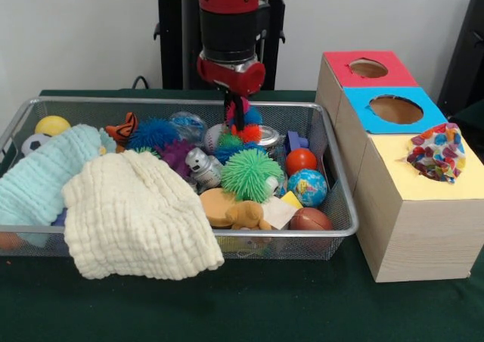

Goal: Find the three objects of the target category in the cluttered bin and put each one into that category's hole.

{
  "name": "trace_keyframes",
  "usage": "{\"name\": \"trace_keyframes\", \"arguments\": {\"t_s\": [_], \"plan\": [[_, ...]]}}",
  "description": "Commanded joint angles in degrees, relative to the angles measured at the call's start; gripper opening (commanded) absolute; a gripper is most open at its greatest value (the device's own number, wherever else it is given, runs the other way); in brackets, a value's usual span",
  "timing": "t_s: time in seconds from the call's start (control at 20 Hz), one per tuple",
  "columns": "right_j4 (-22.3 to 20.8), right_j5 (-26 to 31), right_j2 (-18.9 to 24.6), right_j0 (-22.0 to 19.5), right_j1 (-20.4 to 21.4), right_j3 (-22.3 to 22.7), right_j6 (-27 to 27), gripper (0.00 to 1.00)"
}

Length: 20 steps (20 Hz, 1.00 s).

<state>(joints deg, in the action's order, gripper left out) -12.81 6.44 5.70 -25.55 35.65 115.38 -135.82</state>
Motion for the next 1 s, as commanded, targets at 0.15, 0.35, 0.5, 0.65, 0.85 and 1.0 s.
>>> {"name": "trace_keyframes", "arguments": {"t_s": [0.15, 0.35, 0.5, 0.65, 0.85, 1.0], "plan": [[6.9, -8.4, 2.0, 4.0, -7.8, -1.0, -12.9, 0.00], [11.0, -9.5, -0.5, 7.4, -9.0, -1.1, -13.3, 1.00], [13.8, -9.7, -3.5, 10.7, -9.5, -1.6, -14.0, 1.00], [16.0, -8.8, -5.5, 12.5, -9.2, -1.8, -12.9, 1.00], [18.0, -3.8, -8.7, 14.3, -5.0, -1.5, -10.8, 1.00], [18.1, 1.0, -10.8, 15.2, -1.5, -2.3, -8.0, 1.00]]}}
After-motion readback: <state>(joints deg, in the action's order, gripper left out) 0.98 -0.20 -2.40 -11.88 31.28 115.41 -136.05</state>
